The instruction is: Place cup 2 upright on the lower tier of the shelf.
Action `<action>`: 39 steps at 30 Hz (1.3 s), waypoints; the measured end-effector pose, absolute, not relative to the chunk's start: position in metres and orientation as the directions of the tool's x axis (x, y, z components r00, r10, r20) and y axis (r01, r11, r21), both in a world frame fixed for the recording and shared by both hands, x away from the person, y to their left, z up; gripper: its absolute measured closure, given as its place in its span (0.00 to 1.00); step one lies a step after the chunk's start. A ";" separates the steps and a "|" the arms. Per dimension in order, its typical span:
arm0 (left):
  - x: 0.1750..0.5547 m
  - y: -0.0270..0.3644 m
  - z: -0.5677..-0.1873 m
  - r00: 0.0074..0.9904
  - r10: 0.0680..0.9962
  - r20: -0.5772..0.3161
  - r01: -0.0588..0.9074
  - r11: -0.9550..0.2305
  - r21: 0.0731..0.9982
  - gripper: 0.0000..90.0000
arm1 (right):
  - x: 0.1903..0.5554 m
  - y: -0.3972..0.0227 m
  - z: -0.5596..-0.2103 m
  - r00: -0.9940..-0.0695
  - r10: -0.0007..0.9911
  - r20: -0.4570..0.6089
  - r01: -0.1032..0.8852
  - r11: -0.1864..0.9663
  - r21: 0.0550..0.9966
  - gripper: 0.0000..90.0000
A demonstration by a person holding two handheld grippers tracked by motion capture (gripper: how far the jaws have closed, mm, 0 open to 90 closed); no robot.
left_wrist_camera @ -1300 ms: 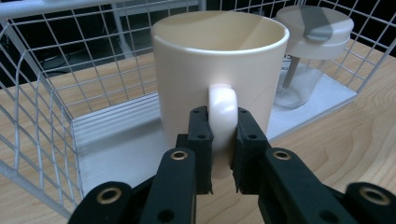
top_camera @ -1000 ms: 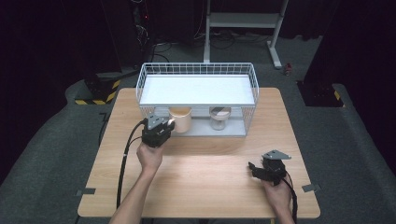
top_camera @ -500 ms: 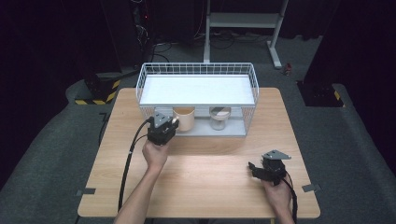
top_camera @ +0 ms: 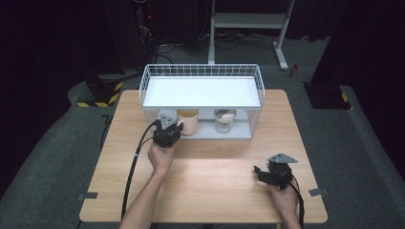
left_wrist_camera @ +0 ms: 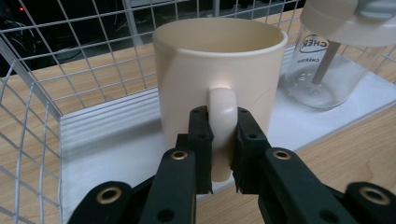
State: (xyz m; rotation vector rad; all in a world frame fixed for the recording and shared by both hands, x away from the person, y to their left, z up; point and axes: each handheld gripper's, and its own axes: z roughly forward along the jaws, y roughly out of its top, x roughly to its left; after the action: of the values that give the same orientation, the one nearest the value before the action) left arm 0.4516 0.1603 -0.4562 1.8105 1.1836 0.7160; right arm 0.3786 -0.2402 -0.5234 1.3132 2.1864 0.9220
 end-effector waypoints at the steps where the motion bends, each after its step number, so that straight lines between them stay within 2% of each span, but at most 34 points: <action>1: 0.452 0.160 -0.457 0.390 0.921 0.019 0.443 -0.206 0.873 0.89 | 0.379 -0.240 -0.523 -0.462 0.887 -0.022 0.603 0.332 0.725 0.34; 39: 0.476 0.156 -0.475 0.338 0.940 0.034 0.509 -0.213 0.834 0.89 | 0.378 -0.240 -0.523 -0.463 0.886 -0.021 0.604 0.332 0.725 0.34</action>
State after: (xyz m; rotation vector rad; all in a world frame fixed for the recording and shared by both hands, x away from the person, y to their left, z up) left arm 0.4756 0.1559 -0.4750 1.8522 1.2768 0.7280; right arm 0.3785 -0.2402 -0.5234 1.3127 2.1880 0.9231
